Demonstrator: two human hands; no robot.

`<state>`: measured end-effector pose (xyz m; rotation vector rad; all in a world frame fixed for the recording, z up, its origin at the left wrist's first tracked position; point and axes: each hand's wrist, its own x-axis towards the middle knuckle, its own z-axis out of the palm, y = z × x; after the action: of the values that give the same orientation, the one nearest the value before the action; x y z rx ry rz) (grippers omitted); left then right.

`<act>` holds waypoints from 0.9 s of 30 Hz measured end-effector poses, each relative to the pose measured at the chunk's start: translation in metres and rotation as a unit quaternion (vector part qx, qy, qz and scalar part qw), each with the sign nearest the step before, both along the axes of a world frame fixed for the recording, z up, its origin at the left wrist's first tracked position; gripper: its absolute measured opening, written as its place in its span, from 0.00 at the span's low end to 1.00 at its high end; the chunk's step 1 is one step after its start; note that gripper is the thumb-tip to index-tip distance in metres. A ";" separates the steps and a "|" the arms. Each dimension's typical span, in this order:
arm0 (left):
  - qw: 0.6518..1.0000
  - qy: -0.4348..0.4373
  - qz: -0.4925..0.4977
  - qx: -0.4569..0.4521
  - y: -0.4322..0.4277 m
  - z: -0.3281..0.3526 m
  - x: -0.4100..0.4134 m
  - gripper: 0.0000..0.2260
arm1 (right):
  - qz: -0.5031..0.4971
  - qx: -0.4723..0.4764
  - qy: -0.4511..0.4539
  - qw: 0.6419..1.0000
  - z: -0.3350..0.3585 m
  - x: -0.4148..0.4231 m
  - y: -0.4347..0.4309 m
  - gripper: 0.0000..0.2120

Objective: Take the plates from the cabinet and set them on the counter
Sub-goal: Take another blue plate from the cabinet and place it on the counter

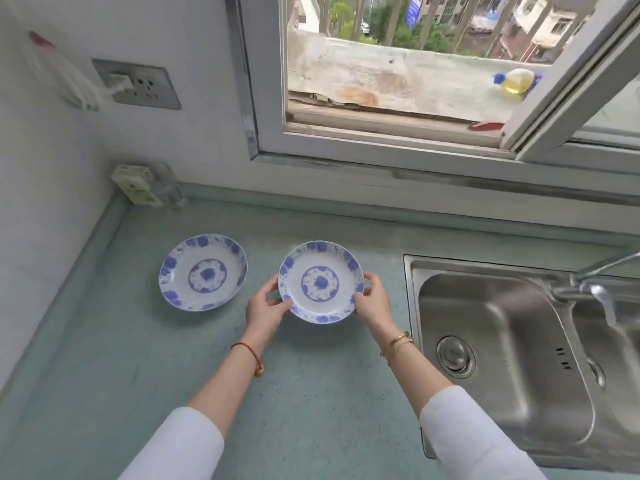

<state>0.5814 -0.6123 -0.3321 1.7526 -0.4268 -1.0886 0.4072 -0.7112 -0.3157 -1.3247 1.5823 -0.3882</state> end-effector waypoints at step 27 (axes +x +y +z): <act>0.998 -0.044 -0.032 0.044 0.000 -0.004 0.017 0.36 | 0.002 -0.060 0.046 0.997 0.013 0.011 0.015 0.20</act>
<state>0.5981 -0.6122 -0.3358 1.8800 -0.4985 -1.0928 0.4178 -0.6958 -0.3029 -1.4552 1.6537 -0.4312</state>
